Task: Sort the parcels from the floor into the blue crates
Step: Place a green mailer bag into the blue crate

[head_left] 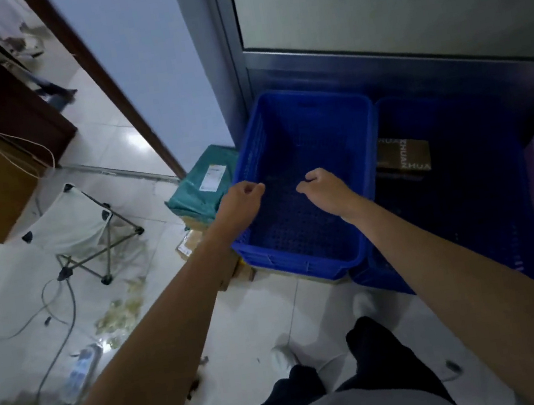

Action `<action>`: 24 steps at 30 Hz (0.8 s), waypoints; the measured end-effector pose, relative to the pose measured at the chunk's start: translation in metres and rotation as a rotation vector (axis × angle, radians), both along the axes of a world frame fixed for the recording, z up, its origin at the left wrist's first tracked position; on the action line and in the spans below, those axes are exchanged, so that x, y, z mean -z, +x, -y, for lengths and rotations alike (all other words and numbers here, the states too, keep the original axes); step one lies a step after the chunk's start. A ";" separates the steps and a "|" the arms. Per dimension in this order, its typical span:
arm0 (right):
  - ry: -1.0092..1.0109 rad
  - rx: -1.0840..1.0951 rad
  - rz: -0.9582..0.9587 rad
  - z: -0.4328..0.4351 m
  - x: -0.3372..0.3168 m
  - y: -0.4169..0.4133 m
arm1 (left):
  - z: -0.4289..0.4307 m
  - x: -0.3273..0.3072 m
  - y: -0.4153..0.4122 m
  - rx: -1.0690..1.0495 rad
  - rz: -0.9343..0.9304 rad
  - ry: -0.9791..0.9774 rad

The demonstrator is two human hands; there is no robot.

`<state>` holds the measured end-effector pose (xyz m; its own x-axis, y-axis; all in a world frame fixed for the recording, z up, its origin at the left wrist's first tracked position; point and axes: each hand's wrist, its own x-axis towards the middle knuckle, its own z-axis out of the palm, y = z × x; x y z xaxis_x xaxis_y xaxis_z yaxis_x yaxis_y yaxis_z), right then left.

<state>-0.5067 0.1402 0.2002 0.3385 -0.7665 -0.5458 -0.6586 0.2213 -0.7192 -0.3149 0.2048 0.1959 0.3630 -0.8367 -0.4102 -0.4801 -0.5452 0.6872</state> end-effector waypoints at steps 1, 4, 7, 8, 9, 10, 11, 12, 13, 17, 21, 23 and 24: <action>-0.001 -0.018 -0.010 -0.007 0.000 0.010 | -0.002 -0.002 0.008 0.007 0.010 0.003; 0.002 -0.067 -0.040 -0.013 0.002 0.037 | 0.000 -0.005 0.030 0.020 0.011 -0.003; 0.032 -0.092 -0.066 -0.007 0.011 0.057 | 0.003 -0.004 0.051 -0.013 -0.004 0.011; 0.042 -0.101 -0.062 -0.003 0.017 0.064 | 0.004 -0.003 0.058 -0.010 0.006 0.016; 0.055 -0.108 -0.059 0.001 0.022 0.071 | 0.006 -0.003 0.064 0.003 0.021 0.028; 0.079 -0.111 -0.052 0.006 0.026 0.079 | 0.007 -0.002 0.072 0.011 0.037 0.044; 0.100 -0.117 -0.044 0.010 0.030 0.088 | 0.008 -0.001 0.080 0.008 0.049 0.060; 0.119 -0.116 -0.029 0.014 0.035 0.099 | 0.010 0.002 0.089 -0.001 0.055 0.070; 0.126 -0.108 -0.014 0.018 0.039 0.109 | 0.013 0.005 0.096 -0.013 0.060 0.079; 0.125 -0.043 0.014 0.030 0.049 0.146 | 0.022 0.019 0.122 -0.030 0.067 0.099; 0.180 -0.059 0.009 0.033 0.058 0.179 | 0.029 0.033 0.153 0.018 0.098 0.136; 0.235 -0.076 -0.018 0.032 0.061 0.194 | 0.034 0.041 0.171 0.033 0.094 0.182; 0.264 -0.094 -0.021 0.031 0.064 0.202 | 0.037 0.045 0.181 0.043 0.095 0.209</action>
<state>-0.3047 0.1090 0.1363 0.3879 -0.5624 -0.7303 -0.6991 0.3368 -0.6307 -0.1338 0.1681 0.1504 0.3741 -0.7525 -0.5420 -0.5629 -0.6487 0.5122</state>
